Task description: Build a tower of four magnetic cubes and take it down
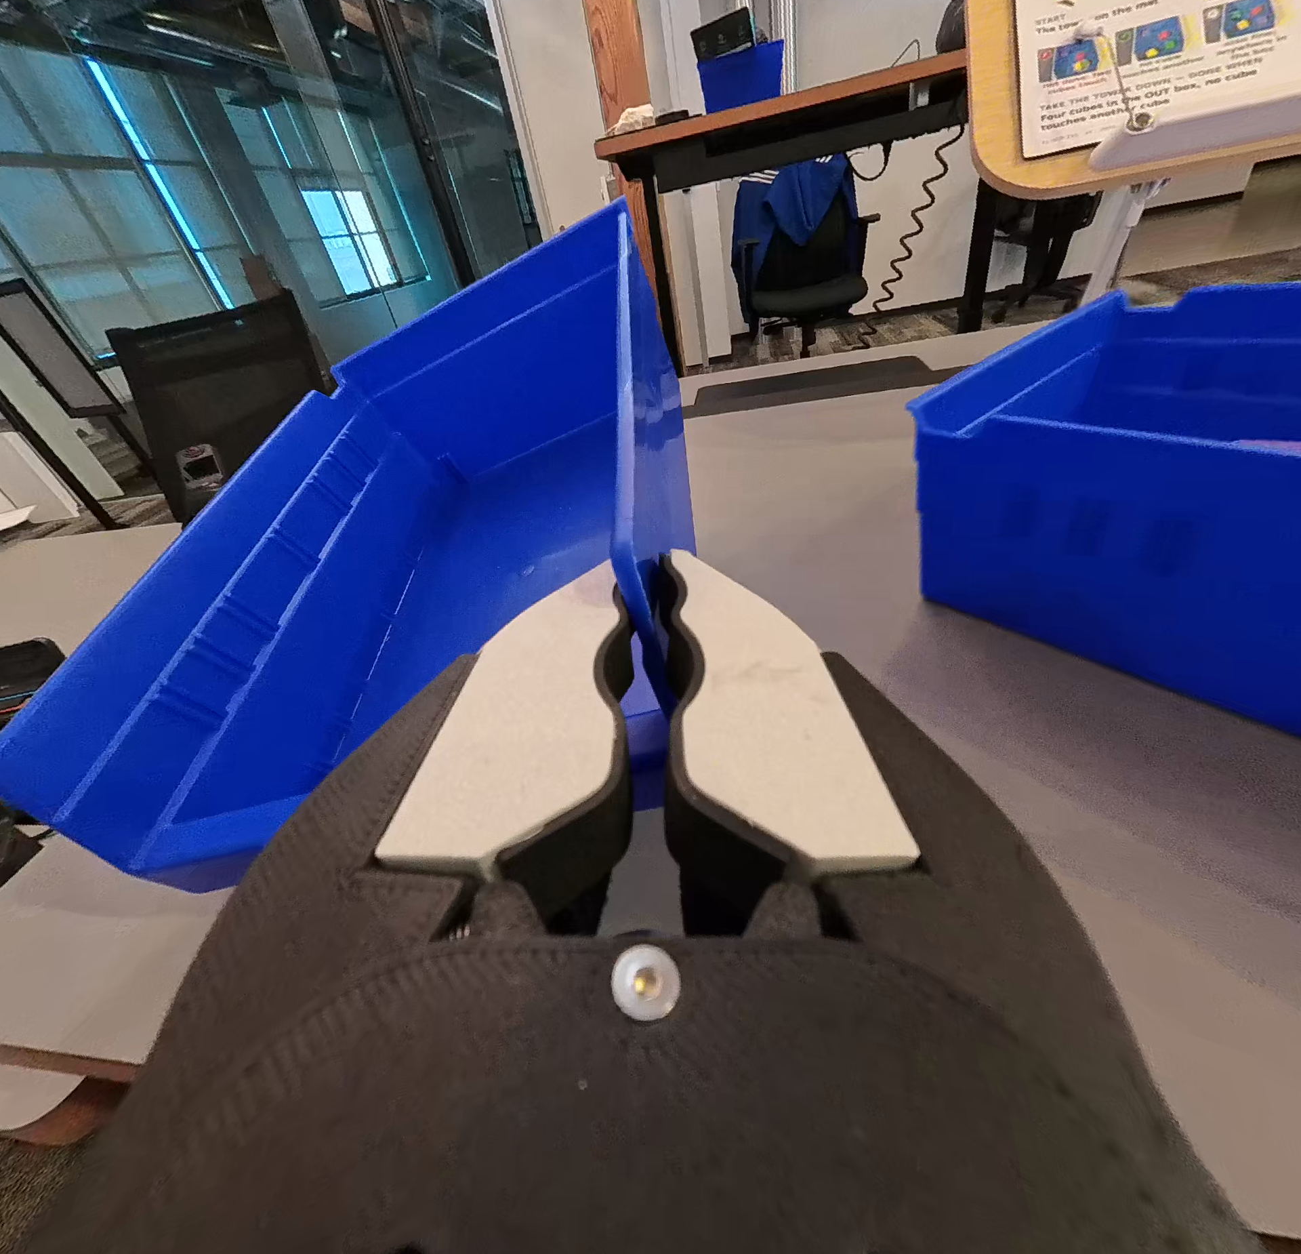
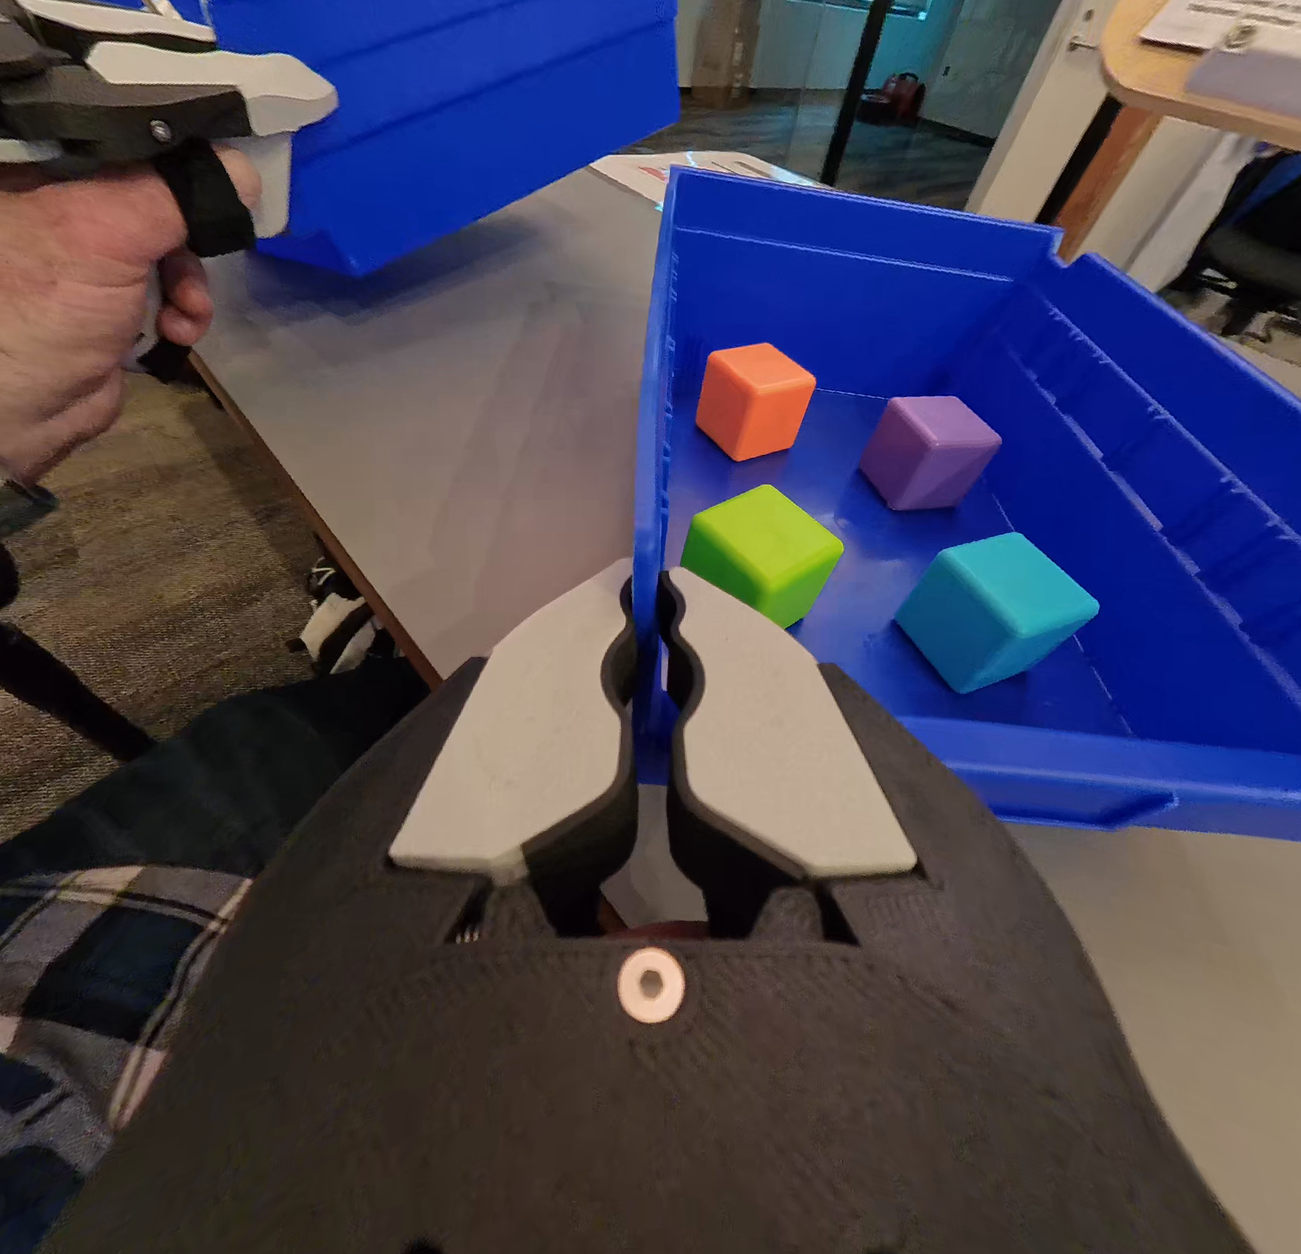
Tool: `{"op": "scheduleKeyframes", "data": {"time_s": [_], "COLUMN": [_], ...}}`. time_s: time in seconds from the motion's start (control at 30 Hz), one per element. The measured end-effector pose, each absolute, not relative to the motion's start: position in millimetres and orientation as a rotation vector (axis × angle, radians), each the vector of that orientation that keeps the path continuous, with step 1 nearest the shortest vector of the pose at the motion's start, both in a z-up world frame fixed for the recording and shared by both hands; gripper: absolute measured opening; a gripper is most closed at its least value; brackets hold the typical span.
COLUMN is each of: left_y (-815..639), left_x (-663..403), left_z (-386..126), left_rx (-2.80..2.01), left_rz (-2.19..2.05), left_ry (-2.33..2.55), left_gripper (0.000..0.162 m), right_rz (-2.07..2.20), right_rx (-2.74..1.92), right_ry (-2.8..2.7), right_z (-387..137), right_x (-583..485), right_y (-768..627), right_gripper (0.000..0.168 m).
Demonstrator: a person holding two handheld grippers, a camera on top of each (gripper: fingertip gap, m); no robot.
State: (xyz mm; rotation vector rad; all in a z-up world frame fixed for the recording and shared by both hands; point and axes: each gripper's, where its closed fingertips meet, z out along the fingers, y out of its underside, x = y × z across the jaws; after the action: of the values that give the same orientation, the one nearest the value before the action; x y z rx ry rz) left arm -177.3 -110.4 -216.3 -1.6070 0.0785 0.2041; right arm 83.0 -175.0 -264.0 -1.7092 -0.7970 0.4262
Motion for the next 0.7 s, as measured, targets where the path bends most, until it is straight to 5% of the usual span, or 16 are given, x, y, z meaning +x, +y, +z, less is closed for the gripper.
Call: {"op": "scheduleKeyframes", "data": {"time_s": [0.23,0.33,0.47,0.7], "left_y": [-111.1,-112.5,-113.0,-111.0], "left_x": [-183.7,-188.7,-193.8,-194.3], "left_z": [-216.7,-216.5,-217.5,-219.0], "left_rx": [-1.604,-1.600,-1.597,-1.602], "left_rz": [0.215,0.219,0.225,0.228], "left_ry": [0.068,0.058,0.052,0.056], "left_gripper": [0.004,0.004,0.004,0.004], "right_rz": [0.500,0.527,0.531,0.503], "right_rx": [-1.698,-1.673,-1.534,-1.373], "right_ry": [-0.880,-0.930,-1.113,-1.563], "right_z": [-264.2,-257.0,-232.9,-243.4], "right_x": [43.7,44.7,64.7,102.7], "right_y": [-168.8,-166.7,-164.1,-156.3], "right_gripper": [0.005,0.037,0.052,0.052]}}
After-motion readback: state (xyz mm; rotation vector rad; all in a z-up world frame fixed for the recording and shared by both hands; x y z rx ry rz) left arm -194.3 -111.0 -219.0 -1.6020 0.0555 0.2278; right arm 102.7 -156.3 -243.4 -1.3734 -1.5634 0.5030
